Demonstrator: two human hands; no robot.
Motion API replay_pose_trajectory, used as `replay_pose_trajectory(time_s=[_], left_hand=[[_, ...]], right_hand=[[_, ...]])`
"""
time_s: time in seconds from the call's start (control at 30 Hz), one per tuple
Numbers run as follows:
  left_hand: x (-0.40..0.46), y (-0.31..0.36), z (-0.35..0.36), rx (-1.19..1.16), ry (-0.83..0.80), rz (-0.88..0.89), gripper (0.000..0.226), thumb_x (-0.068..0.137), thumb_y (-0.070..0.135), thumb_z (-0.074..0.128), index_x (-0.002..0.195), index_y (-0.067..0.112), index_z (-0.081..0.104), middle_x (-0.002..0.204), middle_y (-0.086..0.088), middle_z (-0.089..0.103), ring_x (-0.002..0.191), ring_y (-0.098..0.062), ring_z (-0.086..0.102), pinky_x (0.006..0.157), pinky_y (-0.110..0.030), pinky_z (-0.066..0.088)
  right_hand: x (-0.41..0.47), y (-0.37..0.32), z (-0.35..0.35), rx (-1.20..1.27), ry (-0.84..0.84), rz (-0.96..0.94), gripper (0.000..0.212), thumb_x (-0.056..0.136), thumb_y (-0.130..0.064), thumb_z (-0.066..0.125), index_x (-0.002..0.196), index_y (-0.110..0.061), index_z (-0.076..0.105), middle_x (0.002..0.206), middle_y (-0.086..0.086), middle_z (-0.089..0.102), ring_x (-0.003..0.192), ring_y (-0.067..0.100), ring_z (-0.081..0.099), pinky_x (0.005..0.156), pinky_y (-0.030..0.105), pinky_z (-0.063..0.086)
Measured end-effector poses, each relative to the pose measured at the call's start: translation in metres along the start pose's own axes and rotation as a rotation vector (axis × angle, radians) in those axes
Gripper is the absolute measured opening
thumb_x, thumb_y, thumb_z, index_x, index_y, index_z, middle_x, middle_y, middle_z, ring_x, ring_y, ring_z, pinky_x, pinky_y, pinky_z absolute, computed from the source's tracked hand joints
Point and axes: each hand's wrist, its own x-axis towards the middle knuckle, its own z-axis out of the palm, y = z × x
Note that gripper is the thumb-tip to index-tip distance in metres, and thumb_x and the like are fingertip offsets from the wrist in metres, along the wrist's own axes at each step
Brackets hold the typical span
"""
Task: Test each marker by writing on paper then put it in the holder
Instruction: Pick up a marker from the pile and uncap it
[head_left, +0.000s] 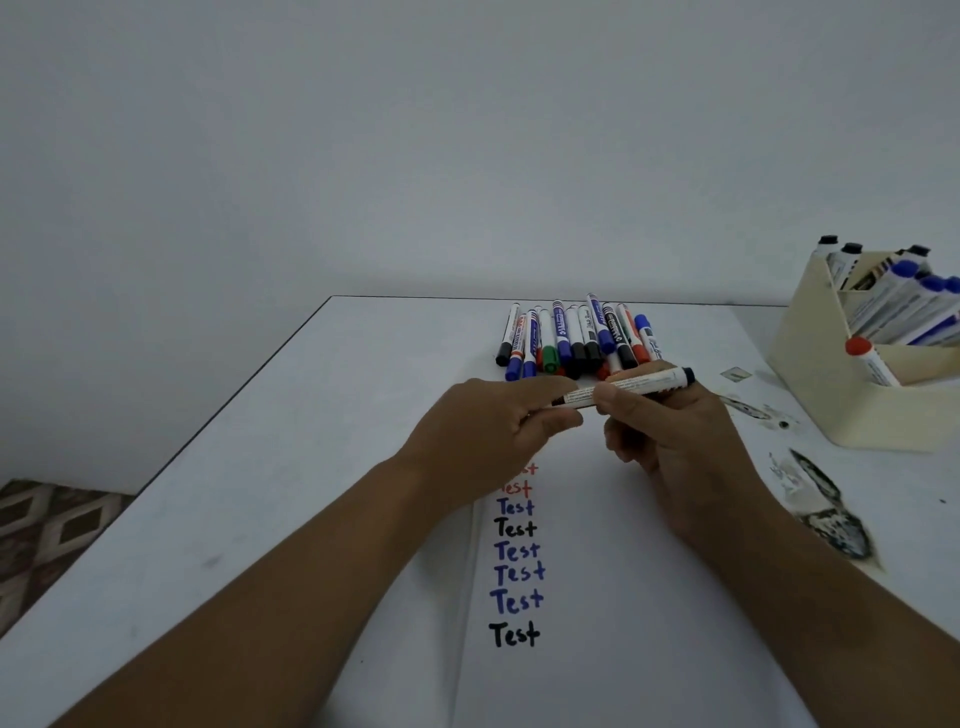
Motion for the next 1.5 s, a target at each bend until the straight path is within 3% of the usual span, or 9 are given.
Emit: replay_pose_trajectory(time_s=[0.07, 0.17, 0.23, 0.4, 0.73, 0.87, 1.03, 1.3, 1.5], left_hand=[[-0.001, -0.005, -0.004, -0.057, 0.003, -0.016, 0.048, 0.096, 0.052, 0.054, 0.14, 0.035, 0.056, 0.073, 0.021, 0.056, 0.058, -0.001, 0.054, 0.057, -0.009, 0.033], [-0.004, -0.017, -0.009, -0.088, -0.109, -0.105, 0.084, 0.084, 0.066, 0.062, 0.155, 0.044, 0.024, 0.08, 0.017, 0.046, 0.069, -0.004, 0.048, 0.062, -0.015, 0.035], [-0.005, -0.027, -0.01, -0.144, -0.112, -0.199, 0.086, 0.09, 0.051, 0.064, 0.157, 0.039, 0.011, 0.096, 0.012, 0.049, 0.082, -0.007, 0.048, 0.073, -0.019, 0.037], [0.003, -0.058, 0.001, 0.086, -0.066, -0.224, 0.046, 0.102, 0.007, 0.045, 0.146, 0.019, 0.047, 0.123, -0.003, 0.06, 0.117, -0.018, 0.052, 0.094, -0.024, 0.04], [0.014, -0.07, 0.005, 0.03, 0.138, -0.251, 0.027, 0.097, 0.022, 0.063, 0.123, 0.024, 0.068, 0.118, 0.008, 0.071, 0.101, -0.003, 0.06, 0.079, 0.001, 0.034], [0.02, -0.064, 0.014, 0.103, 0.017, -0.177, 0.036, 0.1, 0.02, 0.056, 0.136, 0.022, 0.061, 0.127, 0.0, 0.066, 0.115, -0.014, 0.057, 0.088, -0.009, 0.027], [0.015, -0.067, 0.013, 0.033, 0.0, -0.223, 0.043, 0.098, 0.023, 0.059, 0.14, 0.026, 0.056, 0.126, 0.003, 0.063, 0.104, -0.006, 0.054, 0.09, -0.013, 0.032], [0.012, -0.063, 0.005, 0.008, -0.04, -0.233, 0.057, 0.094, 0.042, 0.064, 0.147, 0.028, 0.047, 0.14, 0.004, 0.056, 0.122, -0.011, 0.051, 0.1, -0.02, 0.036], [-0.003, -0.075, 0.002, 0.382, -0.443, -0.375, 0.121, 0.063, 0.102, 0.018, 0.159, 0.03, 0.002, 0.168, 0.005, -0.006, 0.154, -0.018, -0.005, 0.123, -0.053, 0.002]], right_hand=[[-0.001, 0.001, 0.001, -0.055, -0.005, -0.014, 0.022, 0.075, -0.037, 0.073, 0.08, -0.016, 0.073, 0.064, 0.014, 0.065, 0.053, 0.023, 0.053, 0.049, 0.028, 0.044], [-0.001, 0.001, 0.0, 0.03, 0.072, -0.011, 0.021, 0.081, -0.035, 0.075, 0.082, -0.014, 0.072, 0.073, 0.013, 0.066, 0.056, 0.026, 0.053, 0.051, 0.032, 0.041], [0.002, 0.0, -0.002, 0.138, 0.14, 0.014, 0.015, 0.087, -0.025, 0.073, 0.089, -0.011, 0.071, 0.077, 0.01, 0.066, 0.055, 0.023, 0.052, 0.051, 0.031, 0.039], [0.005, 0.0, -0.004, 0.232, 0.189, 0.037, 0.007, 0.09, -0.021, 0.071, 0.09, -0.015, 0.073, 0.075, 0.005, 0.067, 0.051, 0.019, 0.053, 0.049, 0.028, 0.042], [0.006, 0.001, -0.003, 0.234, 0.195, 0.058, 0.014, 0.09, -0.023, 0.071, 0.098, -0.012, 0.071, 0.074, 0.004, 0.067, 0.051, 0.018, 0.053, 0.048, 0.027, 0.044], [0.008, 0.002, -0.003, 0.229, 0.193, 0.059, 0.012, 0.089, -0.023, 0.072, 0.096, -0.013, 0.073, 0.075, 0.005, 0.068, 0.051, 0.018, 0.053, 0.049, 0.028, 0.044], [0.007, 0.003, -0.003, 0.223, 0.193, 0.061, 0.008, 0.089, -0.022, 0.073, 0.089, -0.015, 0.074, 0.075, 0.007, 0.067, 0.052, 0.019, 0.053, 0.048, 0.028, 0.043], [0.005, 0.0, -0.003, 0.217, 0.178, 0.074, 0.023, 0.088, -0.024, 0.072, 0.106, -0.009, 0.07, 0.079, 0.009, 0.067, 0.055, 0.02, 0.054, 0.049, 0.028, 0.045], [0.001, -0.005, 0.001, 0.196, 0.165, 0.055, 0.02, 0.088, -0.021, 0.071, 0.103, -0.008, 0.069, 0.076, 0.008, 0.069, 0.057, 0.021, 0.06, 0.052, 0.029, 0.05]])
